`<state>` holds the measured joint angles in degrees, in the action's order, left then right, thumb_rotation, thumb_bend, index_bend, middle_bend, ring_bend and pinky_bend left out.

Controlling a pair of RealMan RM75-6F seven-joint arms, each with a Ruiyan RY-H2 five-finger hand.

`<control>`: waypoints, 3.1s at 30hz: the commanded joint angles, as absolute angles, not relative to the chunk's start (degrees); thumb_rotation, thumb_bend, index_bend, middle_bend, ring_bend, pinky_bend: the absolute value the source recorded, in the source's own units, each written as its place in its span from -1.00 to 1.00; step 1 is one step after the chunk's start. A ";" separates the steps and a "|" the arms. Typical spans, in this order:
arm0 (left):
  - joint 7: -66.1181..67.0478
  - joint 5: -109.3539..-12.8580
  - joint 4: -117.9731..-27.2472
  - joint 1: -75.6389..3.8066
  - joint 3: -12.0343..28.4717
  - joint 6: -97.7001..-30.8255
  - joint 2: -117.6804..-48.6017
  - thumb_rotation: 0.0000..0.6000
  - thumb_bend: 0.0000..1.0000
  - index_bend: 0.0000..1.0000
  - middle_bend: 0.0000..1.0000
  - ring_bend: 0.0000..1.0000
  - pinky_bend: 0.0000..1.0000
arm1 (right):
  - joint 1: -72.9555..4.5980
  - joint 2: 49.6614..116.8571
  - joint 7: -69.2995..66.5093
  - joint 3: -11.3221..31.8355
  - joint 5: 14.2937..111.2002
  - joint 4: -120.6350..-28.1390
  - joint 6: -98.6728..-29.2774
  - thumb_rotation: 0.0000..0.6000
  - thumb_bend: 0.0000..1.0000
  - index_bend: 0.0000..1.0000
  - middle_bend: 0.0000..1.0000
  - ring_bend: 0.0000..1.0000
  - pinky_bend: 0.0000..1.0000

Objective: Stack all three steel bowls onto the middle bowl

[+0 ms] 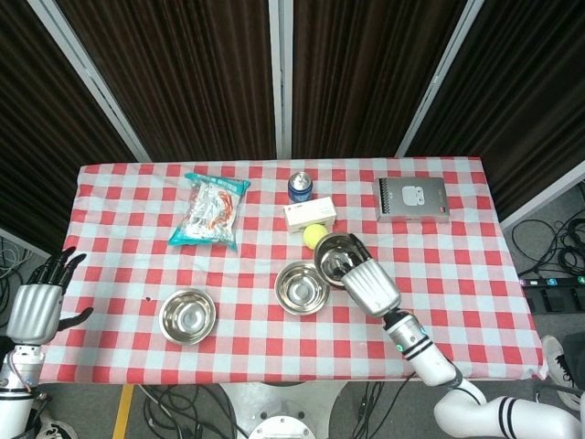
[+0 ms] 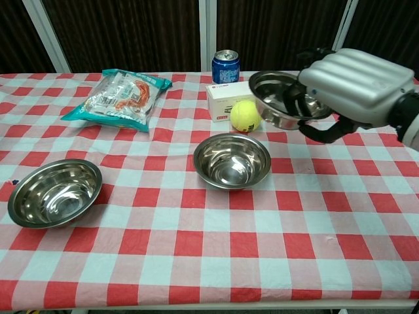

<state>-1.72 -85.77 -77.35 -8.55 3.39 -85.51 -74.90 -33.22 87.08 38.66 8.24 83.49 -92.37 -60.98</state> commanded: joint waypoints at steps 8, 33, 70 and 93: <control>-2.54 -84.98 -76.97 -8.16 3.45 -84.89 -74.81 1.00 -0.83 -0.62 -0.62 -0.71 -0.48 | -37.08 92.43 43.67 8.23 79.95 -92.36 -57.48 1.00 -0.17 0.37 0.19 -0.39 -0.91; -3.86 -85.01 -75.11 -7.93 3.87 -85.26 -75.17 1.00 -0.83 -0.62 -0.62 -0.71 -0.48 | -40.64 81.79 49.35 6.53 70.23 -102.66 -54.91 1.00 -0.96 -0.84 -0.76 -1.00 -1.00; 23.98 -99.60 -99.66 -8.14 -5.72 -83.07 -74.72 1.00 -0.77 -0.60 -0.49 -0.62 -0.32 | -13.61 58.25 6.29 4.22 82.81 -99.50 -85.96 1.00 -0.99 -0.89 -0.81 -1.00 -1.00; 24.14 -95.40 -88.67 -13.28 -4.37 -71.16 -81.84 1.00 -0.66 -0.26 -0.20 0.81 0.93 | -13.29 58.04 7.43 5.57 80.23 -99.16 -80.89 1.00 -0.98 -0.89 -0.83 -1.00 -1.00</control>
<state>23.95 -95.65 -89.03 -13.11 -4.30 -71.49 -81.58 -13.20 58.05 7.38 5.47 80.39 -99.23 -81.12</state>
